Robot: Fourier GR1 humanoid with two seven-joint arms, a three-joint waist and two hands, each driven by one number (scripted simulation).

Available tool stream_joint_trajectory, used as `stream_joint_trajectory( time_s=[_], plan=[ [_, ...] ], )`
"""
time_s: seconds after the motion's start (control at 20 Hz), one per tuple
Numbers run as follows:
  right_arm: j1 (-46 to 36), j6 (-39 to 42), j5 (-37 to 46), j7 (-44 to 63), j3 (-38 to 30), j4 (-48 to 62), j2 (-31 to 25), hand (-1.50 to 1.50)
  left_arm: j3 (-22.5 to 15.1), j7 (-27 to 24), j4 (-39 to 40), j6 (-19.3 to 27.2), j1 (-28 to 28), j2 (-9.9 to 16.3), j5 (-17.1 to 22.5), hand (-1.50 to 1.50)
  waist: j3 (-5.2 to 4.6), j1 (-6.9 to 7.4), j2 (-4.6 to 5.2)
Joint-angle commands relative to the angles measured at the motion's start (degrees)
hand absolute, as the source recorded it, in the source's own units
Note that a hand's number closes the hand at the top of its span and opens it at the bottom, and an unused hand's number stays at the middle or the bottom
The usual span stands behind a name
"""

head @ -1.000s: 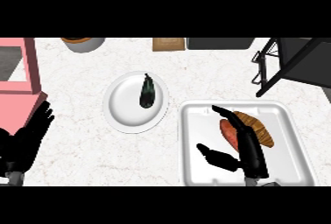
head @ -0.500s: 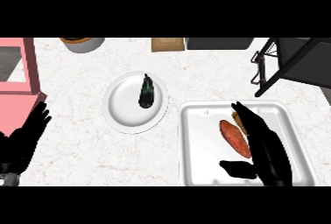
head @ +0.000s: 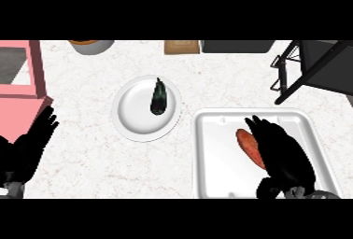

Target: Pick the sweet potato from the tray and place it in the tiered shelf

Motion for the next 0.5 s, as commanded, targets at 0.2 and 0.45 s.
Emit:
stream_joint_trajectory(
  time_s=[0.2, 0.45],
  plan=[
    [-5.03, 11.93, 3.02, 5.16, 1.33, 3.14, 5.06, -1.50, 3.99, 0.65, -0.20, -3.44, 1.26, 0.27, -0.74, 0.00, 0.12, -0.04, 0.02],
    [-7.13, 9.03, 7.09, -1.36, -1.82, 13.17, 8.52, -1.50, 4.66, 2.33, -0.19, -1.90, -0.12, -3.60, -4.41, 0.00, 0.14, -0.08, 0.08]
  ],
)
